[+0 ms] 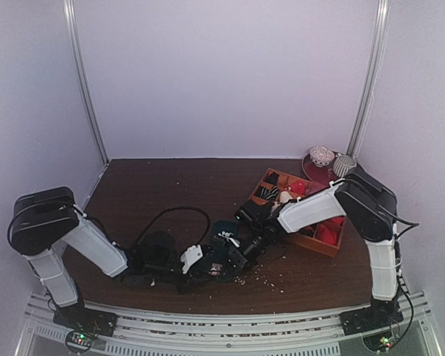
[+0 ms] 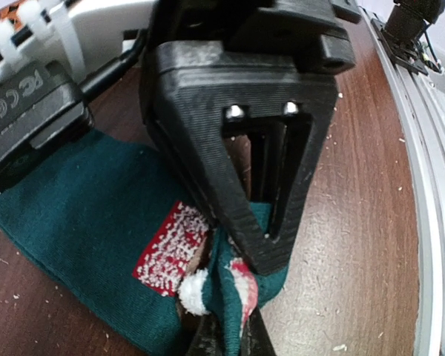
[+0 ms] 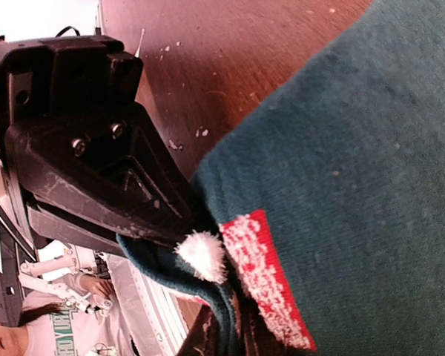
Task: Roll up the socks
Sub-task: Roll a pair of socks at the center of the board.
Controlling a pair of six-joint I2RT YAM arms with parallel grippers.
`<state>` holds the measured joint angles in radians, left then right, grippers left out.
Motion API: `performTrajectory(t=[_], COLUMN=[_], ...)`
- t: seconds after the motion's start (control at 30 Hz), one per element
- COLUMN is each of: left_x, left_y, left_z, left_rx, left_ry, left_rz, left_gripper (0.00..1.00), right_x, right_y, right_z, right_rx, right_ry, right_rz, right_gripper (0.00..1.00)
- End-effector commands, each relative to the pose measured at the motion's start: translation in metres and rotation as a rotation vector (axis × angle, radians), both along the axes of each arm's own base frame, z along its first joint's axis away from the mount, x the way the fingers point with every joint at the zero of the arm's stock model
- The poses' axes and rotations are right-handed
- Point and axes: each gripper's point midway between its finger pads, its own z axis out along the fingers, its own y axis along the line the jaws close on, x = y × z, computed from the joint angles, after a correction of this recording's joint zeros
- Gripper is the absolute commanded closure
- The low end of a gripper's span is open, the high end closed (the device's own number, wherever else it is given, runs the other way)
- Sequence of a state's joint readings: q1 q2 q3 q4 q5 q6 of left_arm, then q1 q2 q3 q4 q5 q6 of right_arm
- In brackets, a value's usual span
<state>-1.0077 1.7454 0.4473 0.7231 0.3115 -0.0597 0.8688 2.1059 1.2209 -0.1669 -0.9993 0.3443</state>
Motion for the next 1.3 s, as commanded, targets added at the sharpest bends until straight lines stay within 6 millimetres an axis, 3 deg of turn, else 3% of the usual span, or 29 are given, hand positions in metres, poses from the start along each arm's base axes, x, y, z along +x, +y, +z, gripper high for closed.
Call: performTrajectory(t=[0.0, 0.13, 0.27, 0.4, 0.57, 0.67, 1.07, 1.27], left_x=[-0.005, -0.011, -0.025, -0.035, -0.045, -0.046, -0.047, -0.048], left_y=[0.003, 0.020, 0.037, 0.046, 0.053, 0.055, 0.058, 0.061], left_z=[-0.008, -0.032, -0.045, -0.054, -0.063, -0.067, -0.070, -0.073], left_rx=[0.049, 0.179, 0.216, 0.232, 0.270, 0.288, 0.307, 0.312], left_ry=[0.172, 0.326, 0.496, 0.614, 0.666, 0.674, 0.674, 0.682], left_rz=[0.073, 0.162, 0.214, 0.231, 0.220, 0.219, 0.212, 0.213], left_gripper=[1.00, 1.00, 1.00, 1.00, 1.00, 1.00, 1.00, 1.00], right_x=[0.005, 0.019, 0.027, 0.014, -0.022, -0.020, -0.006, -0.005], right_y=[-0.002, 0.004, -0.002, -0.017, -0.029, -0.029, -0.009, -0.001], right_z=[-0.001, 0.033, 0.078, 0.106, 0.083, 0.066, 0.025, 0.021], right_rx=[-0.026, 0.072, 0.241, 0.390, 0.370, 0.291, 0.203, 0.214], right_ry=[-0.062, -0.217, -0.482, -0.829, -1.196, -1.306, -1.396, -1.414], right_rz=[-0.001, -0.013, -0.042, -0.002, 0.249, 0.327, 0.464, 0.478], right_gripper=[0.83, 0.76, 0.69, 0.64, 0.59, 0.58, 0.58, 0.58])
